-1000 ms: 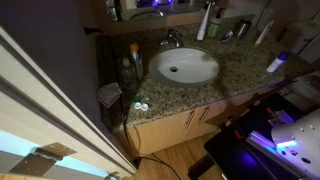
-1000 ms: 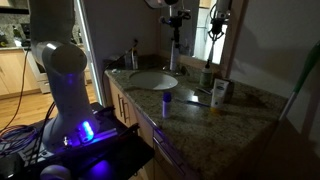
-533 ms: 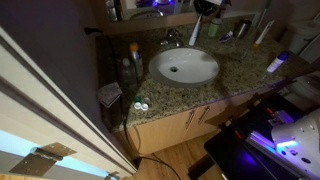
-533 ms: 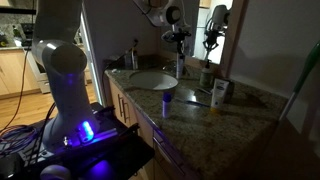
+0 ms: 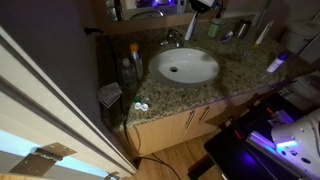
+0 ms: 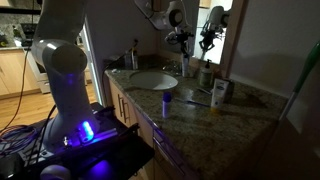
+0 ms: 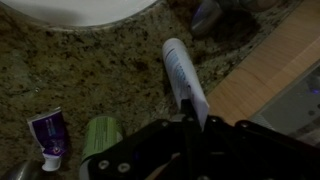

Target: Move the white tube from the left to the right of the tap

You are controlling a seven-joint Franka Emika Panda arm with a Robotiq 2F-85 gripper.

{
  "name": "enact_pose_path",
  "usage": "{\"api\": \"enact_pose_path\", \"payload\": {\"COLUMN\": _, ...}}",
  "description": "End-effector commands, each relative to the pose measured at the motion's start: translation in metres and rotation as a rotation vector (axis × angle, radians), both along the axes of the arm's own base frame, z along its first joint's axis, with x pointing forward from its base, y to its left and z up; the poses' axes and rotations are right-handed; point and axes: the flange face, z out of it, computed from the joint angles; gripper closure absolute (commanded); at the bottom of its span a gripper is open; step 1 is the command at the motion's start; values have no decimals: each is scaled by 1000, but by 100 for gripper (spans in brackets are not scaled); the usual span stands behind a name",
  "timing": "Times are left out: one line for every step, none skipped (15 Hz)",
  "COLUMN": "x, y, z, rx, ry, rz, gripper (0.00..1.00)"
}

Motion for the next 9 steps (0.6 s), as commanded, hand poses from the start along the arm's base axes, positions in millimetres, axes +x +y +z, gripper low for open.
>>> {"api": "enact_pose_path", "payload": {"x": 15, "y": 12, "z": -9, "rx": -50, "ry": -8, "rz": 6, "gripper": 99}}
{"api": "enact_pose_path", "payload": {"x": 16, "y": 16, "z": -16, "rx": -56, "ry": 0, "rz": 13, "gripper": 99}}
{"api": "enact_pose_path", "payload": {"x": 17, "y": 19, "z": -23, "rx": -63, "ry": 9, "rz": 14, "gripper": 99}}
{"api": "enact_pose_path", "payload": {"x": 18, "y": 22, "z": -24, "rx": -67, "ry": 10, "rz": 18, "gripper": 99}}
{"api": "enact_pose_path", "payload": {"x": 19, "y": 24, "z": -25, "rx": -71, "ry": 10, "rz": 22, "gripper": 99}}
{"api": "enact_pose_path", "payload": {"x": 19, "y": 25, "z": -26, "rx": -70, "ry": 14, "rz": 26, "gripper": 99}}
{"api": "enact_pose_path", "payload": {"x": 18, "y": 26, "z": -25, "rx": -64, "ry": 19, "rz": 26, "gripper": 71}}
{"api": "enact_pose_path", "payload": {"x": 17, "y": 24, "z": -22, "rx": -62, "ry": 30, "rz": 24, "gripper": 69}}
{"api": "enact_pose_path", "payload": {"x": 15, "y": 23, "z": -20, "rx": -59, "ry": 41, "rz": 21, "gripper": 64}}
